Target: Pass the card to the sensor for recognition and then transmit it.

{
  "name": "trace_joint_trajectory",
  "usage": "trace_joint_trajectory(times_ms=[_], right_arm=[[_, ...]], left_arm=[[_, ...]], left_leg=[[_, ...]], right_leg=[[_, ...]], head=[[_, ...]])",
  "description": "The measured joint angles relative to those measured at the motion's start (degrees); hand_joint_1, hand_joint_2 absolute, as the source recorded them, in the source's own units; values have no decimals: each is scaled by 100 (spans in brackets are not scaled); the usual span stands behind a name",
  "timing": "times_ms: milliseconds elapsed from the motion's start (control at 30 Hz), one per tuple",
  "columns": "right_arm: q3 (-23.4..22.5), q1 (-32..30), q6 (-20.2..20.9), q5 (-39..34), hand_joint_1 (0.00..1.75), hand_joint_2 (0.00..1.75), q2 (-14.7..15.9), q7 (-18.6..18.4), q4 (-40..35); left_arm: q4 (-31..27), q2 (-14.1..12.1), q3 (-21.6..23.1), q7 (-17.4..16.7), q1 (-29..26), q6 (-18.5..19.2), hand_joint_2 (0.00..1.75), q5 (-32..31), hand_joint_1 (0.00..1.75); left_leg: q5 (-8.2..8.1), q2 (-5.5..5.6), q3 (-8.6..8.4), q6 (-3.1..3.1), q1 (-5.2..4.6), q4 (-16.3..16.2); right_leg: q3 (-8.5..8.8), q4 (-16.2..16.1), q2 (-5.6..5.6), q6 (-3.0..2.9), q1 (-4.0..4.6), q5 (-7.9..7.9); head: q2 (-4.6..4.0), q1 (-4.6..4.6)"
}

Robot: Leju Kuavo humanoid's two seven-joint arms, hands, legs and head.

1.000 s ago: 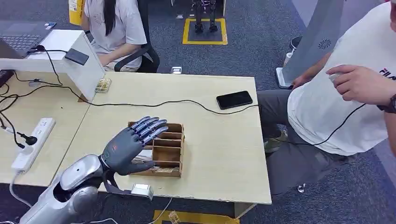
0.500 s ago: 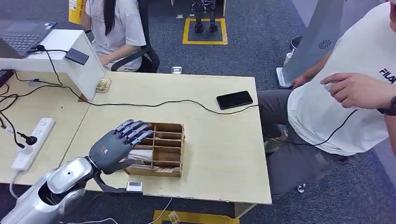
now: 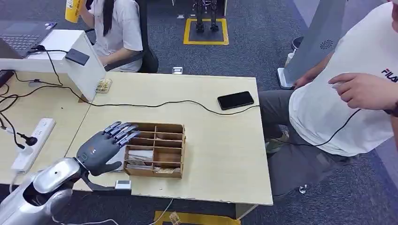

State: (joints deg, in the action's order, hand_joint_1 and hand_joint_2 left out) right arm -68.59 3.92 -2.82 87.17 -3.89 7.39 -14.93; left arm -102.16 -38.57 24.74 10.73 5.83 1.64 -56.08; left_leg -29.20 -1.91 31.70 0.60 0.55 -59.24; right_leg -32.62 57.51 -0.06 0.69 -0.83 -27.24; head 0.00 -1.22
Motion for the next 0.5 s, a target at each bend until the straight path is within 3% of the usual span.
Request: trace_joint_trajectory(times_ms=[333, 500], right_arm=[[0, -1, 17, 9, 0, 175, 13, 17, 0], [0, -1, 24, 11, 0, 175, 24, 18, 0]], left_arm=[[-386, -494, -223, 258, -476, 294, 175, 709, 0], [-645, -883, -308, 339, -619, 470, 175, 1136, 0]], left_leg=[[0, 2, 0, 0, 0, 0], [0, 2, -1, 0, 1, 0]], right_leg=[[0, 0, -2, 0, 0, -1], [0, 0, -2, 0, 1, 0]], head=[[0, 4], [0, 4]])
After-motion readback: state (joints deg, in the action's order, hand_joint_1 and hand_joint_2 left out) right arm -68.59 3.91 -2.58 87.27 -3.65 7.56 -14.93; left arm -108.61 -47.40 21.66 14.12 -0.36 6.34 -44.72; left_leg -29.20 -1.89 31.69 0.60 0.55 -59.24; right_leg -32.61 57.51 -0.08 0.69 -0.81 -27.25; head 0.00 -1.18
